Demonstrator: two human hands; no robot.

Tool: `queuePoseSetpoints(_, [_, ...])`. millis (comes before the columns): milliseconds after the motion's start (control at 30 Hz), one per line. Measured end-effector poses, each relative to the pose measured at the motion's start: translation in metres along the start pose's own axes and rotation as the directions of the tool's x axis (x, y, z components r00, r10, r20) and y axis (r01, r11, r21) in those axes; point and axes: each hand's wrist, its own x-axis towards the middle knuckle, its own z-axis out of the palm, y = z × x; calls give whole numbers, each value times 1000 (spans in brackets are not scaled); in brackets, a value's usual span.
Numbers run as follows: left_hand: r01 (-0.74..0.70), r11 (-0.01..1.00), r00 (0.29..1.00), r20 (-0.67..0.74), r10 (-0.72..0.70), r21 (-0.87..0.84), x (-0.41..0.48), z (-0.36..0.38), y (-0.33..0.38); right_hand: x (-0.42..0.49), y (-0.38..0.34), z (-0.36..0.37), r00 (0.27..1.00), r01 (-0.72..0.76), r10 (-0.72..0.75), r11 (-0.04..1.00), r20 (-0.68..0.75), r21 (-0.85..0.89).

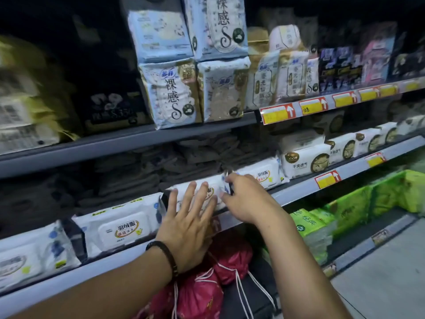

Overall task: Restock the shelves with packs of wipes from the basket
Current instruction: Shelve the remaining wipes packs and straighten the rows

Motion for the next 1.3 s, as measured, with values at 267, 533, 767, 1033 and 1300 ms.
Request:
queuePoseSetpoints(267, [86,996,993,76,-87,17,-25,2,-6,-9,-17,32,979,32,-5,991,203,-129])
queuePoseSetpoints(533, [147,989,978,152,-140,-32,-11,2,4,-4,-17,49,970,60,10,958,242,-280])
queuePoseSetpoints(767, [162,987,962,223,-159,6,-4,-3,12,-11,-21,37,974,25,34,967,223,-255])
queuePoseSetpoints(1033, [47,992,989,143,-30,-117,-62,-30,-40,-32,-59,39,986,-25,79,941,147,-336])
queuePoseSetpoints(1300, [211,972,965,181,-190,-102,-162,-23,-108,-80,-152,84,995,84,-80,993,55,-83])
